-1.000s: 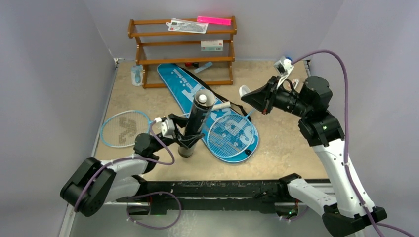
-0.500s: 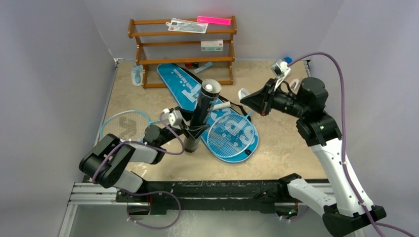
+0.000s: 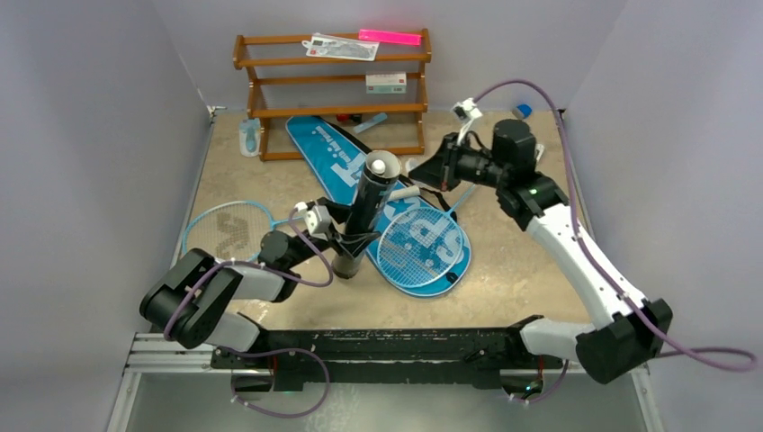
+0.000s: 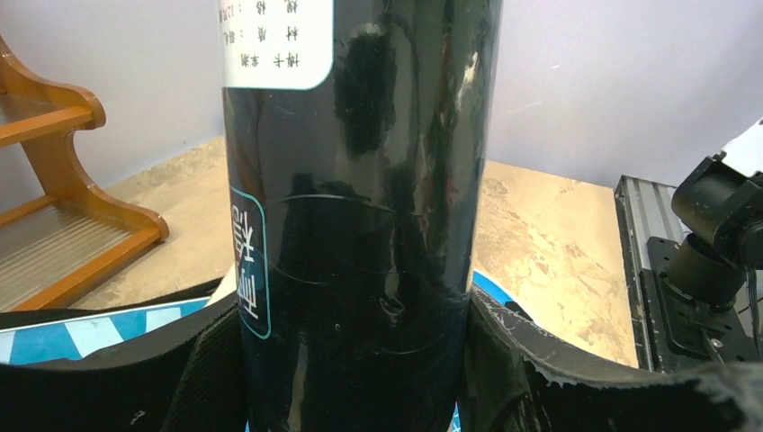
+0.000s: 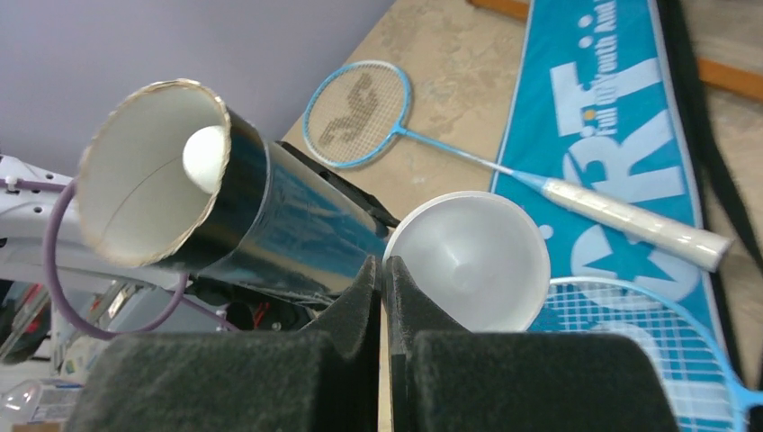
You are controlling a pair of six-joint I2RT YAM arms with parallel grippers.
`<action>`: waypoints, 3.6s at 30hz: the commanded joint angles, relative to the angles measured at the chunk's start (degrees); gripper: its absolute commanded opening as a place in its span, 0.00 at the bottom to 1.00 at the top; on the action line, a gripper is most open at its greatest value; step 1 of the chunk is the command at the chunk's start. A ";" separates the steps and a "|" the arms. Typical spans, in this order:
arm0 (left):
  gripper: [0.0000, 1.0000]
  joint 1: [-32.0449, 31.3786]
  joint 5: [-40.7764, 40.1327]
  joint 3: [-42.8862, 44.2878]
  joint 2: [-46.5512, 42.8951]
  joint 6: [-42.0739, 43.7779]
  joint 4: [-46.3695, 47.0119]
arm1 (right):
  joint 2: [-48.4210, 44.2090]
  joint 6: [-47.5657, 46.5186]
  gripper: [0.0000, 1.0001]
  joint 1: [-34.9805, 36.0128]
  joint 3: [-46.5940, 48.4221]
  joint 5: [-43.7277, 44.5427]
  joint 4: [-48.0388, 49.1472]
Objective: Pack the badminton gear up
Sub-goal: Close the lid on the shuttle tube.
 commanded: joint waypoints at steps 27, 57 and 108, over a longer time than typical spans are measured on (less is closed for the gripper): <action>0.84 -0.22 -2.56 4.34 -18.30 6.88 -25.87 | 8.30 3.00 0.00 15.16 6.05 8.72 5.56; 0.66 -0.15 -0.42 13.68 -30.03 15.13 -48.37 | 6.98 0.50 0.00 19.62 7.63 10.27 3.07; 0.93 -0.16 -14.00 18.22 -43.67 15.84 -77.27 | 23.68 -20.90 0.00 28.97 55.11 4.45 -31.80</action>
